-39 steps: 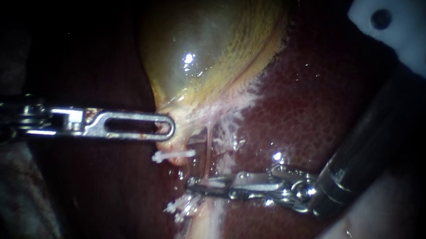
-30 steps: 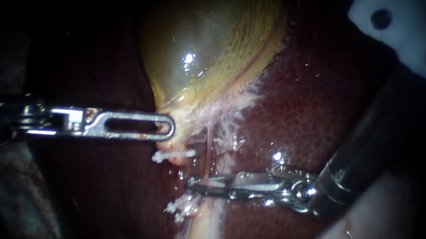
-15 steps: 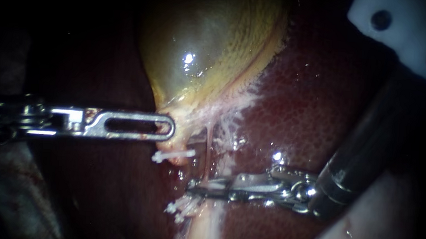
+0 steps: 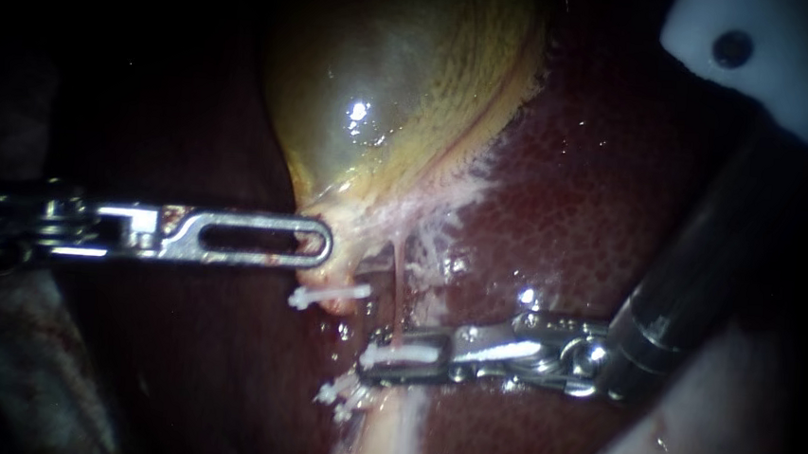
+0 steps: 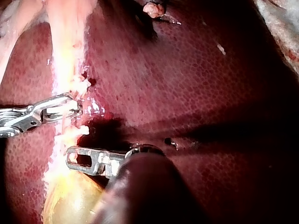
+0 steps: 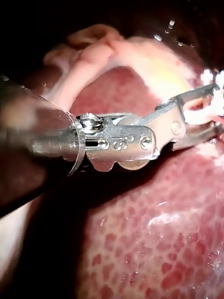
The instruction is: Going back first clip right tube
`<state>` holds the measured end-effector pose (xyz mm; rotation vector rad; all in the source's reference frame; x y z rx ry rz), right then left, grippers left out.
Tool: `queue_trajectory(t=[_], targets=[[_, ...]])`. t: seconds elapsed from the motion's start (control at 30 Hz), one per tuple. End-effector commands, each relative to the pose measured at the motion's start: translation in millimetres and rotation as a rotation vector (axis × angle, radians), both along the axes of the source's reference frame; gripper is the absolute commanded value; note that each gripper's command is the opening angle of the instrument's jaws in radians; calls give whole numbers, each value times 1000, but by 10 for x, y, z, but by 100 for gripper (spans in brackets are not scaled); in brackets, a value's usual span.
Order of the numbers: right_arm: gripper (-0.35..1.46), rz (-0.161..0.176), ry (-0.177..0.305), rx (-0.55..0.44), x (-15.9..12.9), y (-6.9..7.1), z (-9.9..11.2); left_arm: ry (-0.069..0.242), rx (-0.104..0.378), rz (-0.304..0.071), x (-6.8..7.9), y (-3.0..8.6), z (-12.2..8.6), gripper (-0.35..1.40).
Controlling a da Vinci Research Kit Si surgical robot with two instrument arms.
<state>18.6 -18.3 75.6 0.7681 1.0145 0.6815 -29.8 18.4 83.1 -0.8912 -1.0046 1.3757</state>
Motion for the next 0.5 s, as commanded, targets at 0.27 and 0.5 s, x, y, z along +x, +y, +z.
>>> queue_trajectory(t=[0.27, 0.5], targets=[[42, -31, 19, -97, -9, 14, -12, 1, 0, 0, 0, 0, 0, -35], [44, -27, 24, -161, -28, 27, -29, 1, 0, 0, 0, 0, 0, -35]])
